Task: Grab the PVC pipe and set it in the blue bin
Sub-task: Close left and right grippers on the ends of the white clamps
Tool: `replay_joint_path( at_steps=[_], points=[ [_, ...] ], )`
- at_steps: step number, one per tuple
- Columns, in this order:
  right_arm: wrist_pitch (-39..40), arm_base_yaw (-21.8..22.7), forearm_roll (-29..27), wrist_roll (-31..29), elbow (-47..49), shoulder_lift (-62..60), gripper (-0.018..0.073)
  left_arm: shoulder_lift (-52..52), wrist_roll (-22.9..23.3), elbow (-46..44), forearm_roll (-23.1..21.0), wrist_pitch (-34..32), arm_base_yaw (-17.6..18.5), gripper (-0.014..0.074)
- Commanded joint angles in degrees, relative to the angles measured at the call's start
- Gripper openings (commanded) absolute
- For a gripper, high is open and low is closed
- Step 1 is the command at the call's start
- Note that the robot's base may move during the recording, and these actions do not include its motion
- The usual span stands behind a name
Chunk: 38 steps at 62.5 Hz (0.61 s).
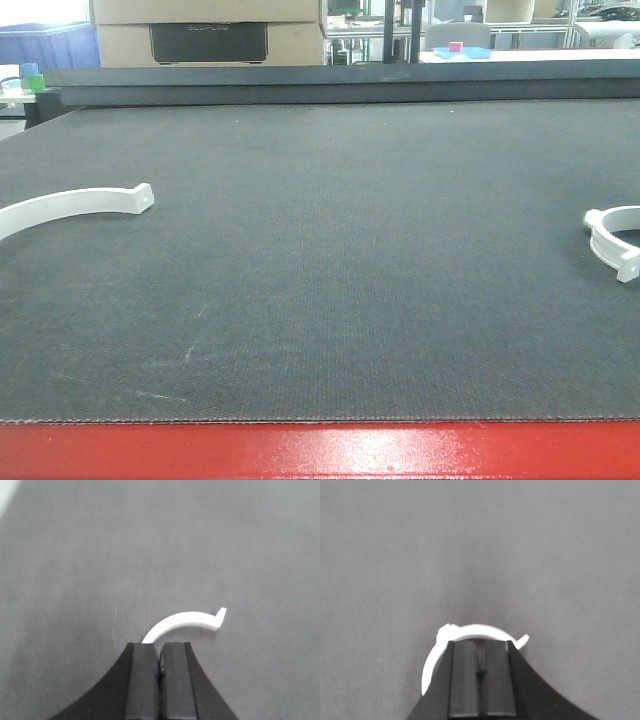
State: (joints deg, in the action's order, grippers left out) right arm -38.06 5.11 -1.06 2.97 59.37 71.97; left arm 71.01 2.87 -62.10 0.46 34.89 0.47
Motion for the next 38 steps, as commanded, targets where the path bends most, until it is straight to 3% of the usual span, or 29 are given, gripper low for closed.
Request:
replay_joint_path(
  at_steps=[1, 22, 38],
  points=[
    [0.14, -0.07, -0.73, -0.02, 0.41, 4.00, -0.0167, 2.60, 0.09, -0.47, -0.46, 0.27, -0.09, -0.0111],
    [-5.78, -5.11, -1.09, 0.53, 4.40, 14.17, -0.0150, 7.38, 0.09, -0.47, -0.46, 0.99, -0.09, -0.0111],
    [-17.42, -10.45, 3.37, 14.75, 16.10, 23.40, -0.0150, 7.40, 0.09, -0.47, -0.46, 0.51, -0.09, -0.0111]
  ],
)
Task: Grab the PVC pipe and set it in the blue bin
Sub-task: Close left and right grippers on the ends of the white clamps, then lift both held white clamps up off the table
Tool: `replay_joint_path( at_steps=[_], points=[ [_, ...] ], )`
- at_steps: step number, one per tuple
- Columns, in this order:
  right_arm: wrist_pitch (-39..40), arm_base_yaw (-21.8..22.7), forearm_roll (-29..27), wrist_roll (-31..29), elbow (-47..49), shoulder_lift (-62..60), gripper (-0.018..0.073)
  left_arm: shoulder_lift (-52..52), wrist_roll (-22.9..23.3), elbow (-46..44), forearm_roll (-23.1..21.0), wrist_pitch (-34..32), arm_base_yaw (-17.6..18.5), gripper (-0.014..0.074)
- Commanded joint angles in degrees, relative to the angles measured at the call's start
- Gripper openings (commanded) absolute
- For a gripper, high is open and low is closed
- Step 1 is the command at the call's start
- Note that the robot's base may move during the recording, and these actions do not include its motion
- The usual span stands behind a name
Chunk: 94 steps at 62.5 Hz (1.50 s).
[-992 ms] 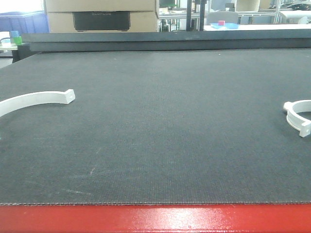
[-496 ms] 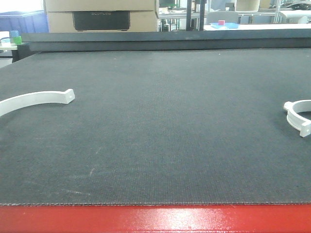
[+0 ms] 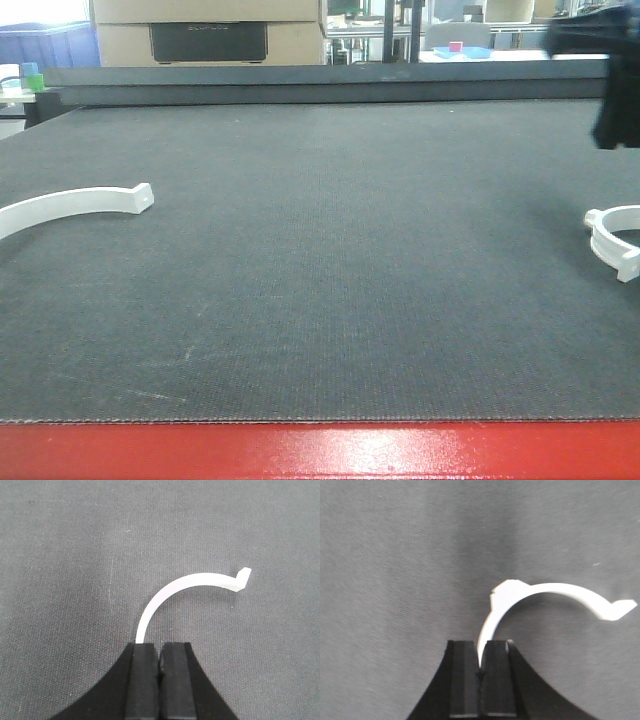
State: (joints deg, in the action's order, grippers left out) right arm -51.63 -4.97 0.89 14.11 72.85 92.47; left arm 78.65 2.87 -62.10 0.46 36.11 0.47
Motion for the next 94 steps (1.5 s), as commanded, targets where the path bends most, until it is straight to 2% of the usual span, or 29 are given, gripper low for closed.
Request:
replay_joint_path(
  at_steps=[1, 9, 23, 30, 38, 44, 63, 71, 77, 79, 87, 94],
  points=[
    [-4.28, -0.36, 1.17, 3.88, 3.02, 3.41, -0.0151, -0.25, 0.09, -0.47, -0.46, -0.70, -0.09, -0.0111],
    [-6.97, 0.33, 0.87, 4.46, 4.78, 6.79, -0.0150, -0.25, 0.09, -0.47, -0.46, -0.06, -0.09, -0.0111],
    [-5.77, 1.98, -1.27, 4.75, 4.78, 9.00, -0.0141, -0.25, 0.09, -0.47, -1.42, 2.46, -0.09, -0.0111],
    [-5.35, 2.07, -1.27, 4.75, 4.78, 9.97, -0.0025, -0.25, 0.09, -0.47, -1.85, 2.46, -0.09, -0.0111],
    [-4.54, 2.07, -1.63, 4.75, 4.78, 11.62, 0.0147, -0.25, 0.09, -0.47, -1.84, 2.57, -0.09, -0.0111],
    [-3.80, 2.07, -1.63, 4.75, 4.78, 12.76, 0.0197, -0.25, 0.09, -0.47, -1.84, 2.68, -0.09, -0.0111],
    [-3.14, 2.07, -1.63, 4.75, 4.78, 15.73, 0.0162, -0.25, 0.09, -0.47, -1.84, 2.68, -0.09, -0.0111],
    [-3.87, 2.07, -1.73, 4.75, 4.78, 16.09, 0.0036, -0.25, 0.09, -0.47, -1.84, 2.81, -0.09, -0.0111],
    [-4.04, 2.07, -1.73, 4.75, 5.34, 15.72, -0.0128, -0.25, 0.09, -0.47, -1.84, 4.24, -0.09, -0.0111],
    [-4.84, 2.07, -1.73, 4.75, 5.85, 15.47, -0.0168, -0.25, 0.09, -0.62, -1.84, 5.83, -0.09, -0.0111],
    [-8.08, 1.37, -1.73, 2.65, 8.81, 13.43, -0.0169, 0.94, 0.09, -3.41, -1.15, 15.79, -0.73, -0.0111],
    [-10.20, -0.29, -1.73, 0.01, 11.58, 10.23, -0.0169, 3.73, 0.09, -6.97, -0.97, 20.94, -2.13, -0.0111]
  ],
)
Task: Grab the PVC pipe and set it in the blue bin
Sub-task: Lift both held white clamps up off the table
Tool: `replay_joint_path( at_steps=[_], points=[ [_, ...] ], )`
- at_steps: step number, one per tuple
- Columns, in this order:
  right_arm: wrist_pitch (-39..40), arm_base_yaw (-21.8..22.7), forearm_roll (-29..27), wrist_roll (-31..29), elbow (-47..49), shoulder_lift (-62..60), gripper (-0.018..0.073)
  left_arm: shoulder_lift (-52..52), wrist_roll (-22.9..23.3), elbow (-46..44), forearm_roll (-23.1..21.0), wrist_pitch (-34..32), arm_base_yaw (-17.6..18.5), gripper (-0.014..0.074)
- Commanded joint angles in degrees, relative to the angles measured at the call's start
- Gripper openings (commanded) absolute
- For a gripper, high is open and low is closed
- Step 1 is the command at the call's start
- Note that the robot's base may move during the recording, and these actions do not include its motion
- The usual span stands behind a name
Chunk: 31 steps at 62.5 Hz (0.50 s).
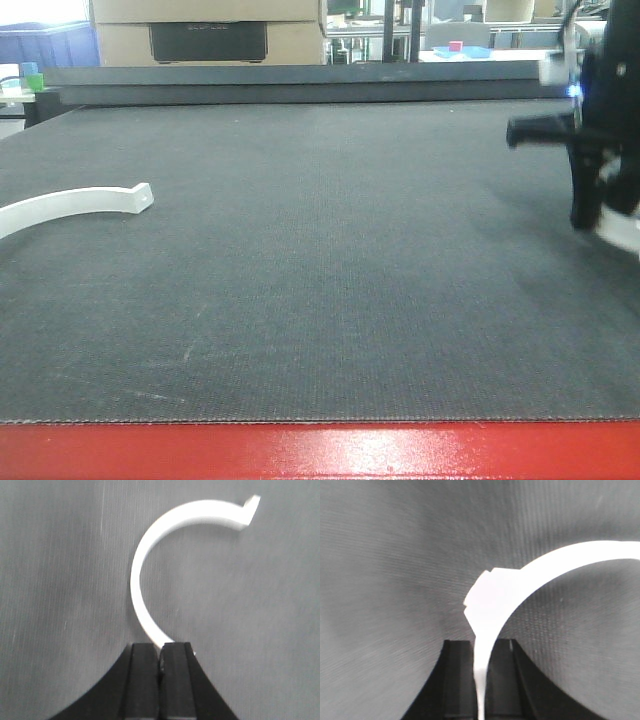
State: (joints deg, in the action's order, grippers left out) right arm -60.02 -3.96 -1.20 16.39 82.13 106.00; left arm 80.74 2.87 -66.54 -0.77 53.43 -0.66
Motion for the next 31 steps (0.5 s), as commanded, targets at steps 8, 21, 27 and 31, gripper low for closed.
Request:
replay_joint_path(
  at_steps=[8, 21, 27, 31],
  points=[
    [-2.57, -4.29, 0.35, -3.92, 3.72, -7.45, -0.0169, 6.96, 0.09, -6.06, 1.34, 4.39, -3.13, -0.0111],
    [-2.68, -8.64, 0.35, -3.90, 3.84, -10.62, -0.0169, 16.17, -7.44, -11.85, 0.45, 5.30, -3.28, -0.0111],
    [-2.92, -9.88, 0.20, -3.90, 3.84, -10.62, -0.0169, 19.45, -7.44, -13.93, 0.28, 4.95, -2.94, -0.0111],
    [-2.93, -10.63, -0.05, -3.90, 3.72, -10.62, -0.0169, 20.91, -7.44, -15.42, -0.08, 4.95, -2.63, -0.0106]
  ],
)
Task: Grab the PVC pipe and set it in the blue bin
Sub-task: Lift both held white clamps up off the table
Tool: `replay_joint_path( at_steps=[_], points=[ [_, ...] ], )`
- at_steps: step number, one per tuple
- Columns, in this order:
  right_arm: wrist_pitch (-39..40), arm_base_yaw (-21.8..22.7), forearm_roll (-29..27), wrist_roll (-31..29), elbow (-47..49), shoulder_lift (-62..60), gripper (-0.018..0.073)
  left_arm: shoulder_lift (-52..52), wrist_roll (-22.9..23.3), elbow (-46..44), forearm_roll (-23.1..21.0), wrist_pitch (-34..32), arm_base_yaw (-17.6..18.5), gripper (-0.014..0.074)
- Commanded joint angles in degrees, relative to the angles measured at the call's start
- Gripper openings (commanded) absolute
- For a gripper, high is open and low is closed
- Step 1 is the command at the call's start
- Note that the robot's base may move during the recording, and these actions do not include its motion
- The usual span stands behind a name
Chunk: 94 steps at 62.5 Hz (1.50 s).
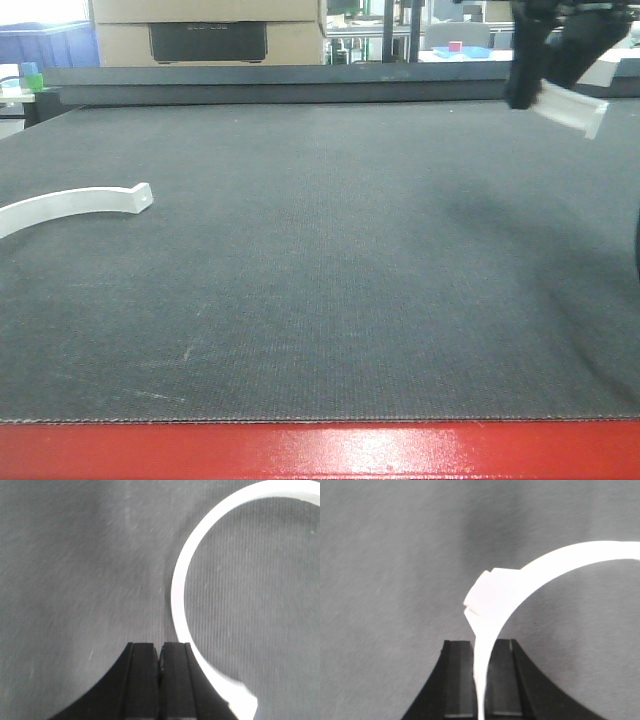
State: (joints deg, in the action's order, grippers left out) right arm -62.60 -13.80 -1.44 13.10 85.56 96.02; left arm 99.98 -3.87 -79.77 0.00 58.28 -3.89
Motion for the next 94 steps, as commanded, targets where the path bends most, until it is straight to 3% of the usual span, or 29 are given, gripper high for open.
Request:
replay_joint_path(
  at_steps=[1, 6, 14, 19, 37, 79, 85, 92, 94],
  points=[
    [-0.35, -0.93, 0.19, -0.62, 0.28, -0.64, -0.0169, 2.06, -0.70, -2.46, -0.85, 0.09, 0.69, -0.0100],
    [-0.35, -1.31, 0.19, -0.62, 0.28, -0.64, -0.0169, 3.27, -0.70, -3.58, -0.75, -0.62, 1.24, -0.0036],
    [0.11, -1.45, 0.19, -0.62, 0.28, -0.64, -0.0169, 4.48, -0.92, -3.83, -0.75, -3.24, 2.37, 0.0162],
    [0.11, -1.45, 0.19, -0.62, 0.28, -0.64, -0.0169, 5.16, -1.39, -3.83, -0.51, -4.43, 2.96, 0.0240],
    [0.48, -1.45, 0.19, -0.62, 0.28, -0.64, -0.0169, 9.09, -1.49, -3.83, 0.35, -4.96, 3.05, 0.0262],
    [1.55, -1.45, 0.19, -0.62, 0.28, -0.64, -0.0169, 11.92, -1.49, -3.71, 0.00, -3.32, 3.05, 0.0156],
    [1.55, -1.45, 0.19, -0.62, 0.28, -0.64, -0.0169, 11.92, -1.49, -3.71, 0.00, -3.10, 3.05, 0.0058],
    [1.55, -1.45, 0.19, -0.62, 0.28, -0.64, -0.0169, 11.92, -1.49, -3.71, 0.00, -2.32, 3.05, -0.0115],
    [1.55, -1.45, 0.19, -0.62, 0.28, -0.64, -0.0169, 11.92, -1.49, -3.71, 0.00, -2.21, 3.05, -0.0111]
  ],
)
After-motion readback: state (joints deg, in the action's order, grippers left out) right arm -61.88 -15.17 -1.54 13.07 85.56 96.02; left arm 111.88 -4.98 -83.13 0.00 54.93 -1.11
